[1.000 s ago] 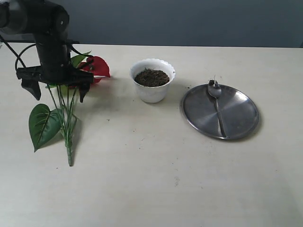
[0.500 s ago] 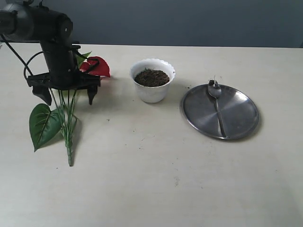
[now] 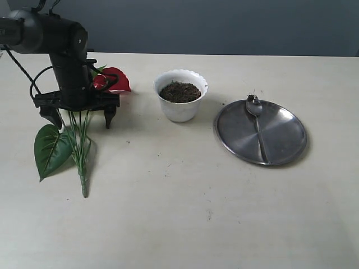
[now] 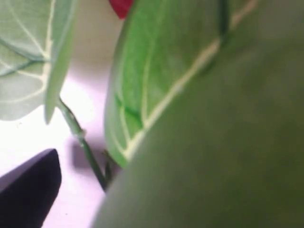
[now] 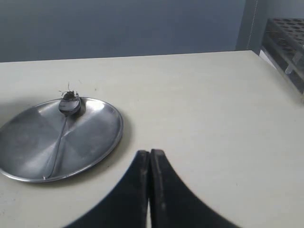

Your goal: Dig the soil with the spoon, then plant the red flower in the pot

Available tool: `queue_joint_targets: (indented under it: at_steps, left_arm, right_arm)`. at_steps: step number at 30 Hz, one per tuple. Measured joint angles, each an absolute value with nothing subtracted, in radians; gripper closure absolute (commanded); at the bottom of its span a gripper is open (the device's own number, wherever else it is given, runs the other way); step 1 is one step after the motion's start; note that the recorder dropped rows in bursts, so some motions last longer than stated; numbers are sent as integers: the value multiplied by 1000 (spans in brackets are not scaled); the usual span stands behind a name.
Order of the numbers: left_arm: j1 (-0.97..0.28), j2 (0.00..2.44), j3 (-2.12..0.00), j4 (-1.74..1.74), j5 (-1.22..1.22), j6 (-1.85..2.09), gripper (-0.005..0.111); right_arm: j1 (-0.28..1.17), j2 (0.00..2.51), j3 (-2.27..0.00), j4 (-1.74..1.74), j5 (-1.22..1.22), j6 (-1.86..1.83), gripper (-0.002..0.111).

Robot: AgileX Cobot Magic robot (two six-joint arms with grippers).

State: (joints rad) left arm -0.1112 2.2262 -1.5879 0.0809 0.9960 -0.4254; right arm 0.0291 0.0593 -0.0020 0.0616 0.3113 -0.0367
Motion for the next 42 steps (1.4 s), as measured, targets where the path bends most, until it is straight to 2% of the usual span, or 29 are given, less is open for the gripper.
queue_joint_targets:
  at_steps: [11,26,42]
  left_arm:
    - [-111,2226,-1586,81,960,-421,2]
    - [-111,2240,-1579,87,718,-421,2]
    - [-111,2237,-1583,72,873,-429,2]
  right_arm:
    - [29,59,-2,62,311,-37,109]
    - [29,59,-2,62,311,-37,109]
    - [29,59,-2,62,311,-37,109]
